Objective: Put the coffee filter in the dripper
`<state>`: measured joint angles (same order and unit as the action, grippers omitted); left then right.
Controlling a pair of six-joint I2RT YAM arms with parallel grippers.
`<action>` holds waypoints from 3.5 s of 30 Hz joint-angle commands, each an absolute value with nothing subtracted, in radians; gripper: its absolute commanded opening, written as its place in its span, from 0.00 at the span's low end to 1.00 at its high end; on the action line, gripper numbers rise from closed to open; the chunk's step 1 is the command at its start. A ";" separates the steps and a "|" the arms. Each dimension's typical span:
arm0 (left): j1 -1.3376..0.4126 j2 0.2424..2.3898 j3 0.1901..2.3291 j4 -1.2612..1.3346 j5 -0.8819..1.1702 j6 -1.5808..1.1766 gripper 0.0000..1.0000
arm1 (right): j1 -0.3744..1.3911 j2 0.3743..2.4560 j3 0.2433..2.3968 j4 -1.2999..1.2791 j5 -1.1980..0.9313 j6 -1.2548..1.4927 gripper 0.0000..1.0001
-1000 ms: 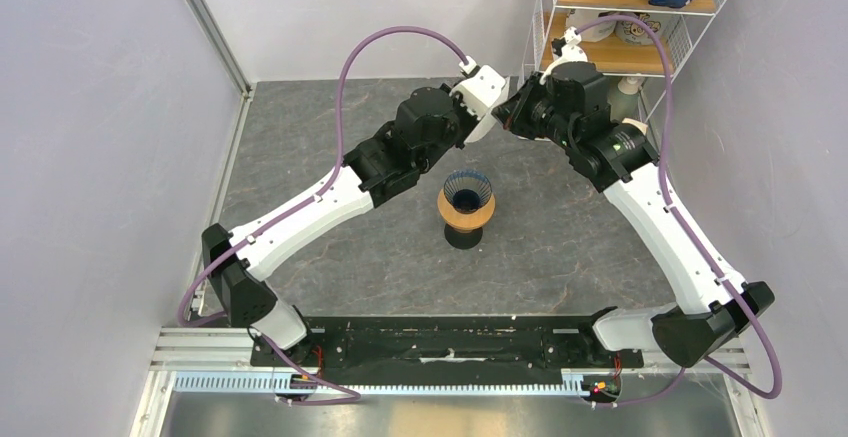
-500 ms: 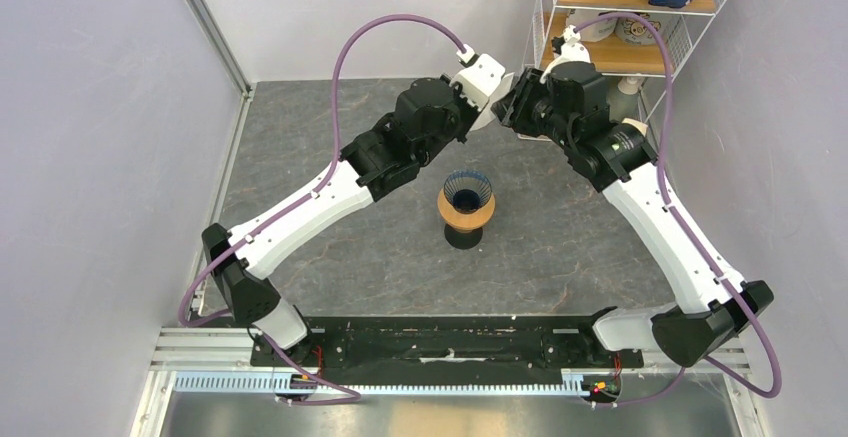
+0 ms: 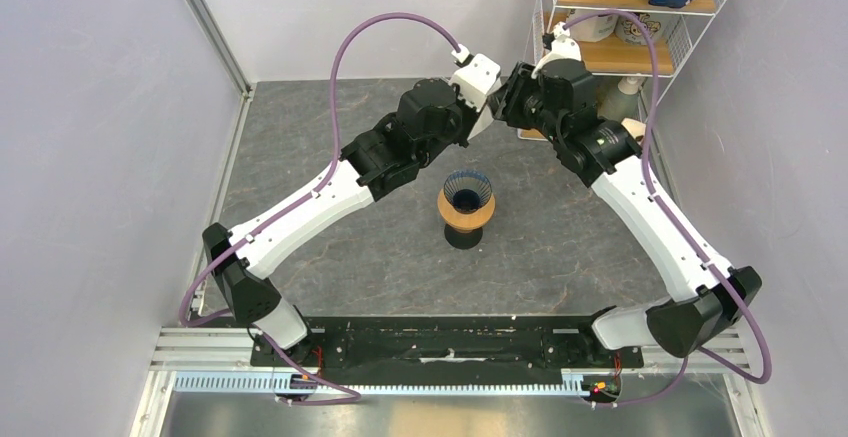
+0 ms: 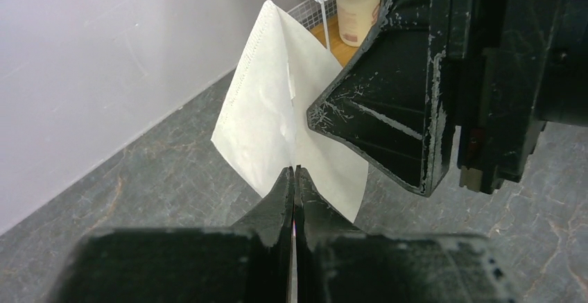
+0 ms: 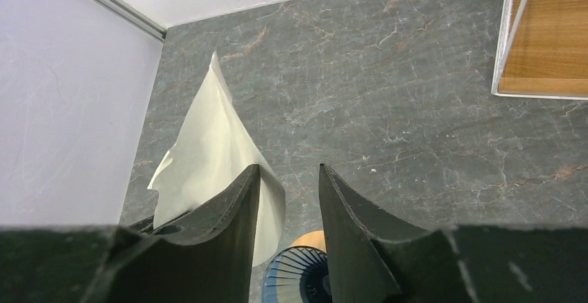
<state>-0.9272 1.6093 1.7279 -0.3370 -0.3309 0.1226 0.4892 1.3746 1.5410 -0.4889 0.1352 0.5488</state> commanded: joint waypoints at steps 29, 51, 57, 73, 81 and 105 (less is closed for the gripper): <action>-0.905 1.546 1.720 -0.294 -0.368 0.097 0.02 | 0.494 1.375 1.483 -0.438 0.096 0.482 0.00; -0.905 1.622 1.735 -0.311 -0.378 0.105 0.51 | 0.500 1.371 1.542 -0.430 -0.043 0.539 0.00; -0.893 1.621 1.742 -0.292 -0.408 0.091 0.42 | 0.500 1.362 1.539 -0.474 -0.010 0.502 0.00; -0.848 1.595 1.744 -0.359 -0.307 0.010 0.28 | 0.500 1.336 1.497 -0.518 0.094 0.440 0.00; -0.838 1.533 1.687 -0.319 -0.230 -0.028 0.23 | 0.500 1.319 1.476 -0.499 0.069 0.410 0.00; -0.534 1.254 1.558 -0.585 0.680 0.601 0.71 | 0.394 1.238 1.461 -0.389 -0.533 0.258 0.00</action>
<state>-0.5316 1.2720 1.5463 -0.3466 0.5522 0.1658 0.4152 1.2621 1.4479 -0.4580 -0.2436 0.2649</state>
